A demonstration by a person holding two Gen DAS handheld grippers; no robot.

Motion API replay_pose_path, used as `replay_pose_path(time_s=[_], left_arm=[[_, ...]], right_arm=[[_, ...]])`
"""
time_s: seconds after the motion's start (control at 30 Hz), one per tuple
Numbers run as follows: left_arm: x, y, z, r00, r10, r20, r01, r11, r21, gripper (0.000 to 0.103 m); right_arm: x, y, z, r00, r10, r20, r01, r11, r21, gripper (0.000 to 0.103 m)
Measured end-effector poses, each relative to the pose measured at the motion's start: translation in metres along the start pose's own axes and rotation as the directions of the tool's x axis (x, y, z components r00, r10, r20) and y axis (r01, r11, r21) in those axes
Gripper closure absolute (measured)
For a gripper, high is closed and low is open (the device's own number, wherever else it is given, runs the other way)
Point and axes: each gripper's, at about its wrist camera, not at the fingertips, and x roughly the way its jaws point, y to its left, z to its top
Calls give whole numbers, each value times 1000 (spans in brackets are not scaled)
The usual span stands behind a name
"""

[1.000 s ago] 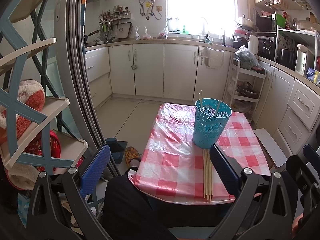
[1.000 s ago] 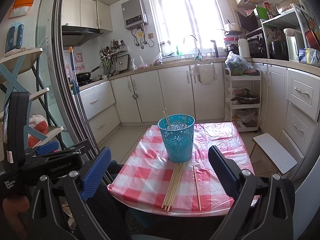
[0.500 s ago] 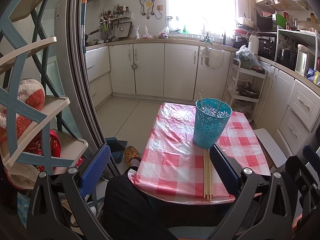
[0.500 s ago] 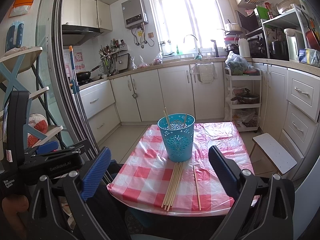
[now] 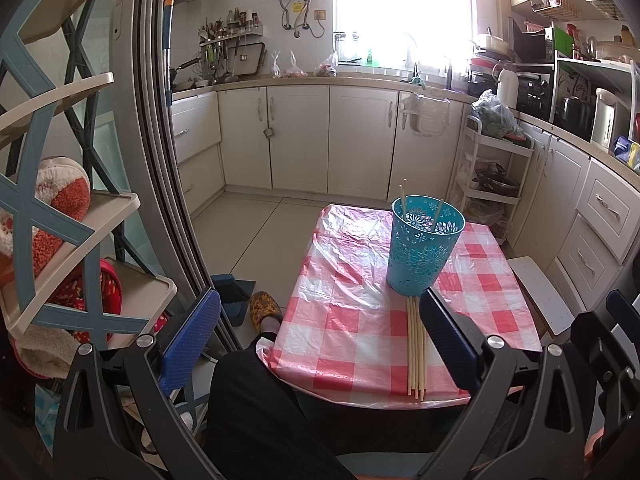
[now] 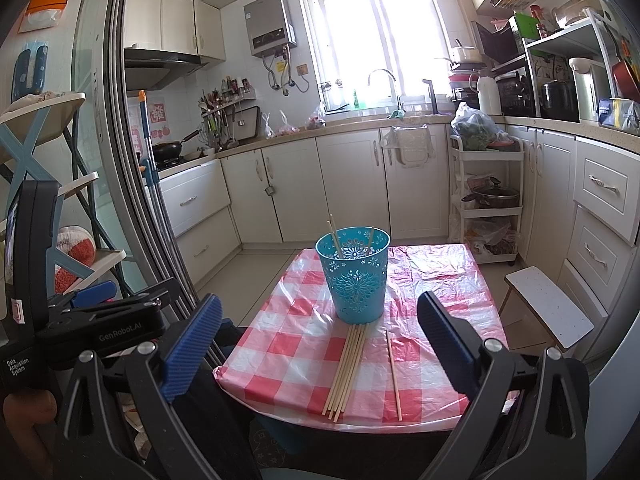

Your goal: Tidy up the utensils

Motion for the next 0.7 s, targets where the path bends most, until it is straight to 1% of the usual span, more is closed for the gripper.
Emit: replay_pose_path(time_s=[0.4,0.57,0.7], left_arm=[[-1,2,-2,1000,5,-2,-5,1000,6,7],[-1,5,-4,1000,5,-4,-5,1000,9,7],[12,4,-7,1000,2,-30,-1,1000,19,7]], right_arm=[[1,1,-1,1000,-1,-4,1,1000,0,9],[6,-4,-14,1000,-3,-18,3,1000,2,9],[13,-12,-13,999,-10,-37,10,1000,4,8]])
